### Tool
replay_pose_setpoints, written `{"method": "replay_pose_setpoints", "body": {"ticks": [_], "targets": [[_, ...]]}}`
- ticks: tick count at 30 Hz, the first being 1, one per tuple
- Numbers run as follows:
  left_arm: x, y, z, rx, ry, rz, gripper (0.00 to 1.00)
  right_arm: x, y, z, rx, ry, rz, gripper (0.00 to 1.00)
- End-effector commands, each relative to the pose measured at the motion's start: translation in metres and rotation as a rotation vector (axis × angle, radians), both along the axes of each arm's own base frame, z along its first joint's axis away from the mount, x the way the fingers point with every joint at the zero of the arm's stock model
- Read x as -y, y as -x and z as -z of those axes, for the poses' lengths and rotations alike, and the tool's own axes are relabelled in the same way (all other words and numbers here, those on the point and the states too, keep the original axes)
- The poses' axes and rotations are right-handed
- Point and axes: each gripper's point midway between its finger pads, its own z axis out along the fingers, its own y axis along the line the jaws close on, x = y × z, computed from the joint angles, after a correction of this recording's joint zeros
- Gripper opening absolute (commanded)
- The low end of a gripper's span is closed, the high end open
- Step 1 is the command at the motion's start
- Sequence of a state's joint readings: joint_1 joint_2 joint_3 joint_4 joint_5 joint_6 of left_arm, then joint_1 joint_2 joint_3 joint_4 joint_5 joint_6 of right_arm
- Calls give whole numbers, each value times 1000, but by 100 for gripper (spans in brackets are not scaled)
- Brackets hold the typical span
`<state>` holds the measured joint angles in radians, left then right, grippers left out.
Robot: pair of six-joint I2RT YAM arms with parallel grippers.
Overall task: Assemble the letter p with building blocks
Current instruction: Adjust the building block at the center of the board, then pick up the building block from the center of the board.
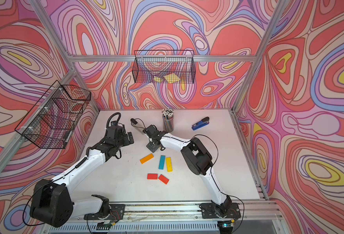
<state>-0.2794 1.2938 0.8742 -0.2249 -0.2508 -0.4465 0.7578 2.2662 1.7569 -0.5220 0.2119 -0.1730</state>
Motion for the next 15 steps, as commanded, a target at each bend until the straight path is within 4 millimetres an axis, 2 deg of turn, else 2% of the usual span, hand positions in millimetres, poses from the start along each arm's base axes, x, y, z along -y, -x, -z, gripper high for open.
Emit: {"method": "replay_pose_setpoints", "body": {"ticks": [1,9,12,15], "targets": [[-2,0,4,-13,13,-14,99,8,-6,10,-54,-14,23,96],[-3,1,0,-9,9,-13,99,15,12,20,-189,-97,-14,88],[-3,1,-1,-6,11,-13,99,15,18,25,-225,-110,-26,81],[-3,2,0,-10,10,-12,99,16,22,30,-246,-108,-29,66]]}}
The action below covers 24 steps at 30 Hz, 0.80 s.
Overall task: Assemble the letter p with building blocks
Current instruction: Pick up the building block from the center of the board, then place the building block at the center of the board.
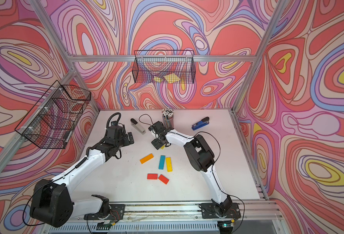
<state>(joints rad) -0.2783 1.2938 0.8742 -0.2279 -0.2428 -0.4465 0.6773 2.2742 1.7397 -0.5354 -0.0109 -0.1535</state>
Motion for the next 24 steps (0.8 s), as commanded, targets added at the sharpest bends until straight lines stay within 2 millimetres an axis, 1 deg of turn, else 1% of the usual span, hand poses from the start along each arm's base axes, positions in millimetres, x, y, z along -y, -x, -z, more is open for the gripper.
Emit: {"method": "replay_pose_setpoints", "body": {"ticks": [1,6,8,11,15,20,24], "targets": [[-4,2,0,-6,6,-18,99,6,20,16,-86,22,-26,58],[-4,2,0,-4,7,-17,99,10,19,16,-102,26,-27,38],[-4,2,0,-4,8,-17,99,12,17,14,-106,27,-25,33],[-3,2,0,-5,13,-14,99,19,13,7,-99,30,-22,30],[-2,1,-1,0,19,-14,99,27,8,-11,-63,47,-76,28],[0,-3,-4,14,32,-14,99,30,7,-29,-33,98,-228,29],[2,-8,-5,17,51,-15,99,25,10,-41,36,122,-411,30]]}}
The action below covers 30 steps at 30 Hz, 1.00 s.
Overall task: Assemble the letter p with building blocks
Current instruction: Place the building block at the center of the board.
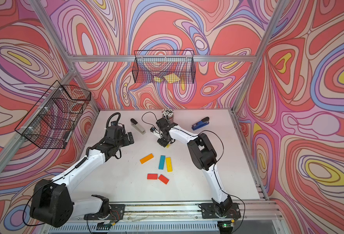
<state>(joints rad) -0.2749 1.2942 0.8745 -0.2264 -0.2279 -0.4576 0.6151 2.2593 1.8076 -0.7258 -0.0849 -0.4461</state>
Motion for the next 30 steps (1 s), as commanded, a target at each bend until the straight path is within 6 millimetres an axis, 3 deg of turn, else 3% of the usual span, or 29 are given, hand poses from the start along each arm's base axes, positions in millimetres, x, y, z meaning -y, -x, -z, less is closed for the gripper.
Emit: {"method": "replay_pose_setpoints", "body": {"ticks": [1,5,10,14,19,30], "targets": [[3,-8,-6,17,36,-12,99,-6,6,-32,80,3,-218,29],[5,-12,-7,15,47,-10,99,-14,9,-33,102,-22,-347,31],[6,-12,-6,15,64,-18,99,-14,0,-17,100,-12,-384,33],[7,-13,-6,13,72,-21,99,-5,-4,3,77,28,-404,33],[8,-14,-4,1,67,-15,99,3,-3,10,60,24,-424,34],[5,-9,4,-25,53,-25,99,5,19,22,-72,-25,-430,43]]}}
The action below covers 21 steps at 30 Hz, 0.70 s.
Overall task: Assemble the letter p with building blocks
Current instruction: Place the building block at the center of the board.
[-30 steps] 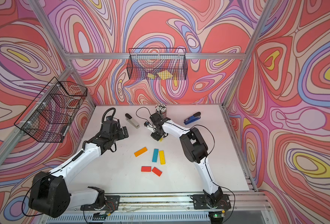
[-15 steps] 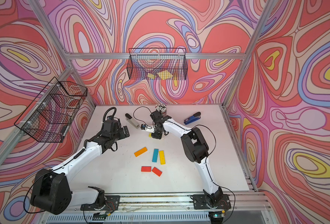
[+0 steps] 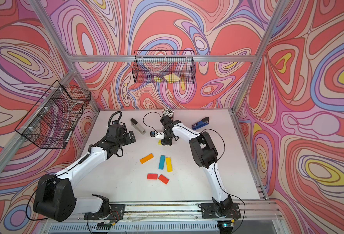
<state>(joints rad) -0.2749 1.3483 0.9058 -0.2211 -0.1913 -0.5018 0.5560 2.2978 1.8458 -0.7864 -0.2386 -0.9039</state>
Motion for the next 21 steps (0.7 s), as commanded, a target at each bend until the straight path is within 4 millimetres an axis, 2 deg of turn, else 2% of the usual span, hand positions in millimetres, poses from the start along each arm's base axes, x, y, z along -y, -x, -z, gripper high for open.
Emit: {"method": "replay_pose_setpoints", "body": {"ticks": [1,3,6,9,12,16,18,19,20,21], "targets": [[-5,1,-1,-7,-2,-22,99,-3,20,16,-108,-15,-11,43],[-5,3,1,-8,-2,-24,99,-4,19,20,-102,-11,3,44],[-6,4,4,-14,-2,-24,99,-5,15,18,-101,-22,37,52],[-6,4,3,-10,-4,-26,99,-12,5,-1,-61,-74,93,60],[-6,2,-2,3,-6,-26,99,-16,-15,-34,29,-141,200,65],[-7,-2,-12,28,-12,-28,99,-9,-48,-103,173,-300,514,66],[-6,-5,-19,43,-16,-18,99,-11,-39,-138,139,-448,588,67],[-6,-5,-22,49,-19,-15,99,-9,-33,-154,109,-516,651,77],[-6,-6,-25,58,-21,-12,99,-13,-21,-165,44,-582,640,88],[-6,-6,-27,65,-21,-9,99,-16,-11,-170,-7,-627,625,94]]}}
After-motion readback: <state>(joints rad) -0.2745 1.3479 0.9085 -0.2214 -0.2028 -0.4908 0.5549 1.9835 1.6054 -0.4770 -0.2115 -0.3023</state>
